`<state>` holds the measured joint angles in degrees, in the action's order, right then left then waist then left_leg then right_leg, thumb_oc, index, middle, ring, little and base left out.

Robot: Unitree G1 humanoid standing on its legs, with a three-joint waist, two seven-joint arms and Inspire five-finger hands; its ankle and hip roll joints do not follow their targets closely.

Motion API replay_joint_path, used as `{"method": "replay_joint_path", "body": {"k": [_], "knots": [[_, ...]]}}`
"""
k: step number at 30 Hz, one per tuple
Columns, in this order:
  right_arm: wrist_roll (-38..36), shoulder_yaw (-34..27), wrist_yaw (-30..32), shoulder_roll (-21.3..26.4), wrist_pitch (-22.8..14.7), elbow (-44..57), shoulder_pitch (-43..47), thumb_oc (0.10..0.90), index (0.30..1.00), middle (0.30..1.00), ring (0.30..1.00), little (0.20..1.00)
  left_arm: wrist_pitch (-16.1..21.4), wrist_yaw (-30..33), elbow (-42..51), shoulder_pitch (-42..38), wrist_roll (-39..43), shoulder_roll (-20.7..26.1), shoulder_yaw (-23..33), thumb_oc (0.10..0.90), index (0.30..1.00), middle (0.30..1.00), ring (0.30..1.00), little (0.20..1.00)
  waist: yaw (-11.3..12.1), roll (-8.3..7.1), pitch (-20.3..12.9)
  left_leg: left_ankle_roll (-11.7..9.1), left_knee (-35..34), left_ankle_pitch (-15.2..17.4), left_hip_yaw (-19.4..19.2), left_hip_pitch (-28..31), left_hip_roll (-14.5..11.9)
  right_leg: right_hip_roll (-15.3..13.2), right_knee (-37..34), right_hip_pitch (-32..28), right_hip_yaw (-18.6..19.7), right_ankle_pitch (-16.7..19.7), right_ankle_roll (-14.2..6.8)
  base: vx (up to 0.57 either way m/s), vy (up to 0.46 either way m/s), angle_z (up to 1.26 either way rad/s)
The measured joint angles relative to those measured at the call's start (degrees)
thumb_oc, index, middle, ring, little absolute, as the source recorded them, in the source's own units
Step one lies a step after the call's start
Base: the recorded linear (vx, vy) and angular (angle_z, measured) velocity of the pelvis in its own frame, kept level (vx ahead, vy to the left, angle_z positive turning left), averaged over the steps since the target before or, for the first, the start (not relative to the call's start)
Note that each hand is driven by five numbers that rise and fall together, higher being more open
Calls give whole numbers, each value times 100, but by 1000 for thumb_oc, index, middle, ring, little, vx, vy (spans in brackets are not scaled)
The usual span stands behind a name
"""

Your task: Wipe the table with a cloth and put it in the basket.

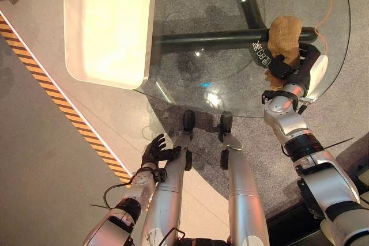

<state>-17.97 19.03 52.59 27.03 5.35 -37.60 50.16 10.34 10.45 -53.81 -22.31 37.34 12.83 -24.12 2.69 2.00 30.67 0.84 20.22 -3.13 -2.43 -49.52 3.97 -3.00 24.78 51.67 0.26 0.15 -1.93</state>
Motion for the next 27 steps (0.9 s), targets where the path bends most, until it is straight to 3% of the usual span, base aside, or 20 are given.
{"method": "replay_joint_path", "body": {"k": [10,18,27], "knots": [[-75,-4,-138,-47,-176,57,-7,100,300,300,300,200,3,23,44,3,5,42,3,800,900,900,900,900,-121,0,0,20,61,14,33,-103,35,-3,5,53,-15,-11,-27,0,0,0],[63,59,-483,-280,-122,816,-236,100,300,300,300,200,30,61,79,1,4,23,5,800,900,900,900,900,-173,3,1,17,47,12,31,-175,18,1,19,150,-20,5,-41,0,0,0],[508,968,-1067,-896,29,1226,-263,100,300,300,300,200,164,152,110,0,3,-107,3,800,900,900,900,900,-111,29,2,-62,-28,-39,117,-162,15,-19,133,197,-122,-73,40,9,34,6]]}}
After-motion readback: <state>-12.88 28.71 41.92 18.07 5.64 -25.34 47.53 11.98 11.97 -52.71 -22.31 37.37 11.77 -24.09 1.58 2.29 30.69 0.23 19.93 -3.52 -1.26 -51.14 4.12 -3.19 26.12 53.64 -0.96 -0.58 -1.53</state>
